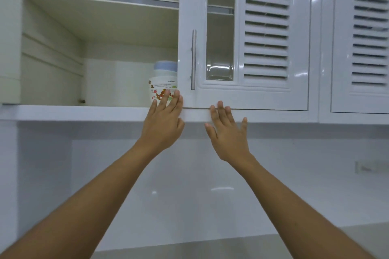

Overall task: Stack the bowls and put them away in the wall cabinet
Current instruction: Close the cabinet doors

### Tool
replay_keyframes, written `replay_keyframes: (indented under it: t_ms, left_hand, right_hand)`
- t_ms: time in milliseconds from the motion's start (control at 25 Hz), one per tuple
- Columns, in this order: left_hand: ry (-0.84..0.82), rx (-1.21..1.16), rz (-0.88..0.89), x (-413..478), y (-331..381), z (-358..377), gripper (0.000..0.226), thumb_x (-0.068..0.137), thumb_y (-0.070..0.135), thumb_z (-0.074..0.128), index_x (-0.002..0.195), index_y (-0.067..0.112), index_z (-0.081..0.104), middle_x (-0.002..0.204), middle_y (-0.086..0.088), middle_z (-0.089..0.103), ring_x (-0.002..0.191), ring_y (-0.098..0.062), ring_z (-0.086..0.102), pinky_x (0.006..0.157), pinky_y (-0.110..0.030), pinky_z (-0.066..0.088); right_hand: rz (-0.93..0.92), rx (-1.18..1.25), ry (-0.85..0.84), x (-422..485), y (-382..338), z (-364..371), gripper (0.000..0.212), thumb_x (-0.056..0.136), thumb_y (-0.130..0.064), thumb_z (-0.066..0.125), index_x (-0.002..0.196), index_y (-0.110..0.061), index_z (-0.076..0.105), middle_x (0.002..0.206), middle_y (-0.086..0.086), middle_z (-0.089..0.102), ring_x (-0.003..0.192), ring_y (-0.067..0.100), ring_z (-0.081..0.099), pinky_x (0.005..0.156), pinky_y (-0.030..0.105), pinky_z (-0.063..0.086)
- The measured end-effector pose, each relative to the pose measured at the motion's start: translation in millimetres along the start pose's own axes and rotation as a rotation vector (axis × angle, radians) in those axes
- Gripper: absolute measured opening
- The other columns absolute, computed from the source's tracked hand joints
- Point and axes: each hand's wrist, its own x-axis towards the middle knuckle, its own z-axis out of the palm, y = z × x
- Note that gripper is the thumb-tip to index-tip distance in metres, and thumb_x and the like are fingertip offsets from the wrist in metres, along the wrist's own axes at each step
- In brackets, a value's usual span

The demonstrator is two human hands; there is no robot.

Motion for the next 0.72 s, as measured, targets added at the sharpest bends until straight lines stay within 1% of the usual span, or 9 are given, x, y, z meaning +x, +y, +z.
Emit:
replay_keyframes:
  t_ms: [40,120,160,200,240,320,400,480,720]
  left_hand:
    - [-0.006,-0.011,0.009,0.9,0.1,-3.1,0.062,0.098,0.026,0.033,0.155,0.013,0.013,0.165,-0.003,0.004,0.153,-0.023,-0.002,0.123,-0.045,0.008]
    - [0.006,-0.072,0.023,-0.2,-0.2,-12.7,0.057,0.097,0.022,0.037,0.152,0.01,0.026,0.164,-0.005,0.018,0.152,-0.024,0.009,0.121,-0.043,0.015]
    - [0.049,-0.143,0.01,-3.7,-1.0,-18.7,0.051,0.097,0.02,0.04,0.147,0.009,0.038,0.159,-0.007,0.031,0.149,-0.025,0.021,0.119,-0.041,0.022]
    - [0.116,-0.229,-0.027,-9.3,-3.0,-25.9,0.044,0.096,0.017,0.042,0.138,0.009,0.05,0.149,-0.009,0.047,0.141,-0.027,0.036,0.113,-0.039,0.032]
    - [0.188,-0.312,-0.082,-16.3,-7.3,-34.8,0.036,0.096,0.017,0.044,0.128,0.011,0.06,0.135,-0.01,0.061,0.127,-0.027,0.049,0.104,-0.037,0.04]
    - [0.308,-0.464,-0.2,-32.4,-17.2,-58.3,0.029,0.096,0.019,0.042,0.109,0.014,0.068,0.106,-0.006,0.074,0.094,-0.023,0.062,0.083,-0.036,0.049]
    - [0.411,-0.564,-0.282,-49.5,-29.1,-88.9,0.028,0.096,0.02,0.04,0.1,0.014,0.067,0.085,-0.001,0.076,0.076,-0.018,0.064,0.076,-0.039,0.055]
    - [0.519,-0.56,-0.313,-66.4,-47.1,-123.5,0.027,0.096,0.019,0.039,0.096,0.012,0.066,0.076,0.001,0.074,0.072,-0.019,0.067,0.075,-0.043,0.056]
    - [0.746,-0.377,-0.328,-124.9,-109.8,-225.6,0.026,0.096,0.018,0.038,0.096,0.009,0.062,0.076,0.001,0.072,0.074,-0.019,0.068,0.072,-0.04,0.056]
  right_hand:
    - [0.005,0.007,0.046,0.5,-3.2,-1.2,0.055,0.102,-0.044,0.018,0.153,-0.024,0.008,0.162,-0.004,-0.002,0.149,0.016,-0.001,0.116,0.056,-0.002]
    - [-0.003,0.074,0.207,-0.7,-13.4,-6.5,0.047,0.102,-0.031,0.03,0.144,-0.014,0.036,0.156,0.006,0.031,0.144,0.022,0.026,0.117,0.052,0.01]
    - [-0.032,0.129,0.296,-1.6,-20.4,-9.8,0.04,0.1,-0.025,0.037,0.134,-0.01,0.05,0.143,0.011,0.05,0.135,0.027,0.041,0.116,0.05,0.018]
    - [-0.074,0.19,0.376,-2.2,-28.8,-12.4,0.033,0.097,-0.018,0.042,0.122,-0.006,0.06,0.126,0.013,0.063,0.121,0.029,0.054,0.112,0.048,0.027]
    - [-0.114,0.245,0.437,-2.1,-39.6,-13.1,0.028,0.093,-0.013,0.046,0.113,-0.004,0.065,0.111,0.013,0.068,0.108,0.031,0.06,0.106,0.047,0.035]
    - [-0.156,0.321,0.484,-0.6,-66.9,-12.7,0.023,0.089,-0.007,0.05,0.105,-0.003,0.067,0.099,0.013,0.07,0.093,0.031,0.062,0.093,0.045,0.045]
    - [-0.188,0.418,0.478,2.0,-102.1,-14.0,0.022,0.088,-0.005,0.052,0.104,-0.003,0.066,0.097,0.014,0.069,0.09,0.031,0.06,0.085,0.044,0.046]
    - [-0.249,0.525,0.474,1.9,-144.7,-16.1,0.022,0.088,-0.005,0.053,0.105,-0.004,0.066,0.1,0.013,0.068,0.093,0.031,0.059,0.085,0.042,0.045]
    - [-0.418,0.75,0.435,-8.4,-283.7,-37.4,0.025,0.086,-0.005,0.05,0.107,-0.008,0.065,0.104,0.006,0.066,0.096,0.026,0.057,0.087,0.038,0.041]
